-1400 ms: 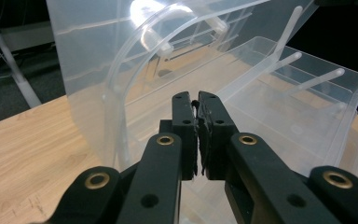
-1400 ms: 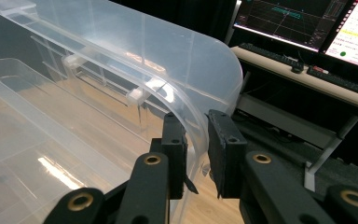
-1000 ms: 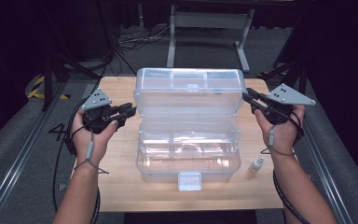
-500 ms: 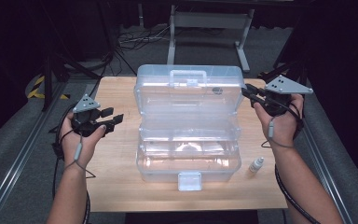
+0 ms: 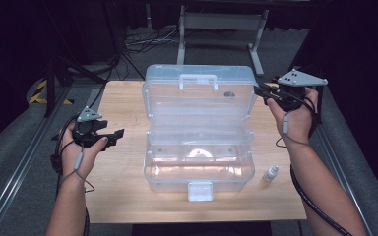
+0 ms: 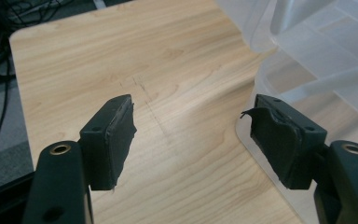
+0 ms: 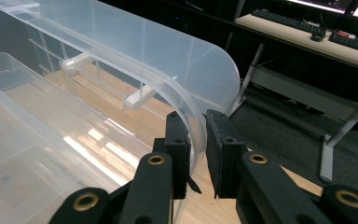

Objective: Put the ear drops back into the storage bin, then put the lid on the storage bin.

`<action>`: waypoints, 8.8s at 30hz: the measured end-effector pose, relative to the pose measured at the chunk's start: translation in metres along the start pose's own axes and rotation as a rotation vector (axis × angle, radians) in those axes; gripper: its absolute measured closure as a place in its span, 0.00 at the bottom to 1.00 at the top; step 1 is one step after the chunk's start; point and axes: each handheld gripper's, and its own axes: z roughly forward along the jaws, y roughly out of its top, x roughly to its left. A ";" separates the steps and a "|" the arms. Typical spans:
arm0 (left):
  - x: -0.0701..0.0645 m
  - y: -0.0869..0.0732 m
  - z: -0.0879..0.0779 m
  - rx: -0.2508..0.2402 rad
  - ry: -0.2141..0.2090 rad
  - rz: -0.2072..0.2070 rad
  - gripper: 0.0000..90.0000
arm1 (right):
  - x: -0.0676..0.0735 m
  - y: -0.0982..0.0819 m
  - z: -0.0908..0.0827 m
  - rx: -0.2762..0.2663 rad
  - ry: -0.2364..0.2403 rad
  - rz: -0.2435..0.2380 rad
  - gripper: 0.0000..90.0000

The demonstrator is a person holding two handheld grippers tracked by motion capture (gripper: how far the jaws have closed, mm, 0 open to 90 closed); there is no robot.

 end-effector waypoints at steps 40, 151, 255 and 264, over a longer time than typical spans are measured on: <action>0.022 -0.030 0.001 0.079 0.011 -0.084 0.33 | -0.036 0.020 0.049 0.131 0.047 0.078 0.92; 0.016 -0.087 -0.005 0.168 0.036 -0.113 0.32 | -0.097 -0.037 0.187 0.372 0.133 0.479 0.94; 0.015 -0.023 0.046 0.197 -0.058 -0.054 0.32 | -0.030 -0.116 -0.067 0.486 0.251 0.159 0.55; 0.016 -0.024 0.047 0.202 -0.056 -0.056 0.32 | -0.020 -0.125 -0.060 0.612 0.281 0.113 0.55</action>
